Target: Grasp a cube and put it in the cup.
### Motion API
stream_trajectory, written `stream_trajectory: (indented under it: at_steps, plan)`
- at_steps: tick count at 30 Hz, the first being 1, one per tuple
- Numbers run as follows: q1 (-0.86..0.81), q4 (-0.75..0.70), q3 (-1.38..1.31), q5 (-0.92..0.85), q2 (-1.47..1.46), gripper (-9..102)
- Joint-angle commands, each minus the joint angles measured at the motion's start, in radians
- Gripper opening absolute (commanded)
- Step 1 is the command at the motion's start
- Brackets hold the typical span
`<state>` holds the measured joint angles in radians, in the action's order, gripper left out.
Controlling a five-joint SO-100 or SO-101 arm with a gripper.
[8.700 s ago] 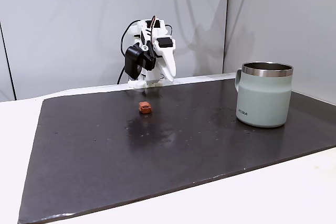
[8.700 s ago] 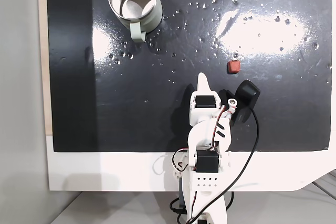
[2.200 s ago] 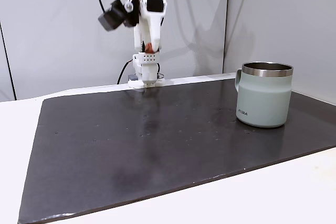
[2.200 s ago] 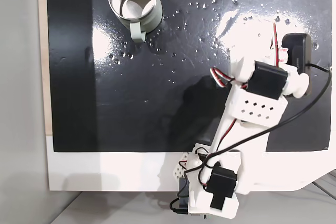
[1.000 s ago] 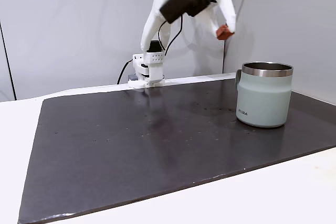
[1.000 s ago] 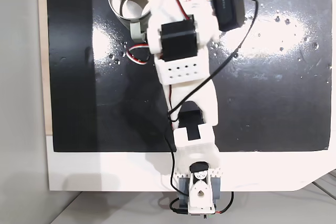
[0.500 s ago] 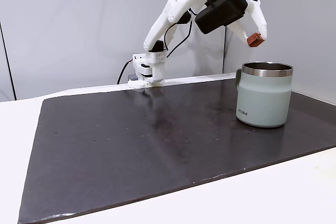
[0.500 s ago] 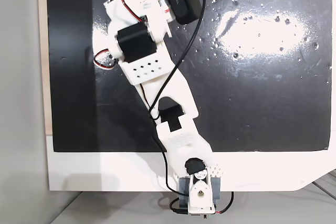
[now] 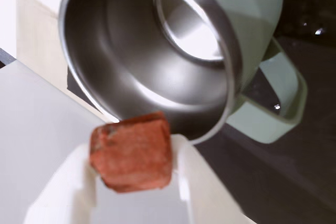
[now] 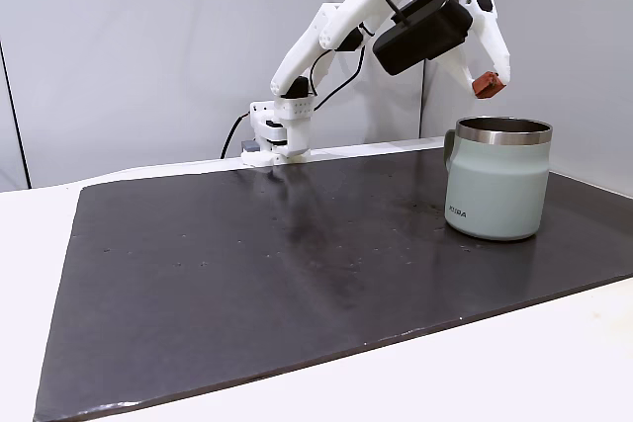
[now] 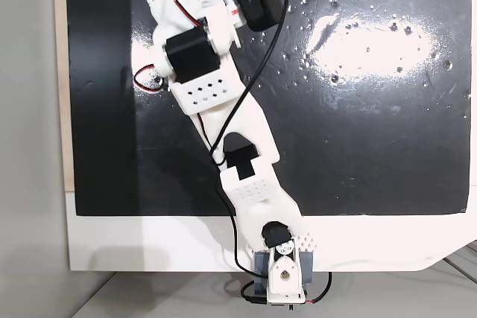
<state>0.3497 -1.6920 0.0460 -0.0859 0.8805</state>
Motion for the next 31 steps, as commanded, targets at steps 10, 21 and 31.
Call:
stream_trajectory:
  at_steps: [10,21,31]
  plan:
    - [-0.017,-0.002,-0.066,0.038,0.012,27]
    - [-0.021,-0.018,-0.066,0.038,0.029,26]
    - [-0.012,-0.028,-0.063,0.025,0.043,26]
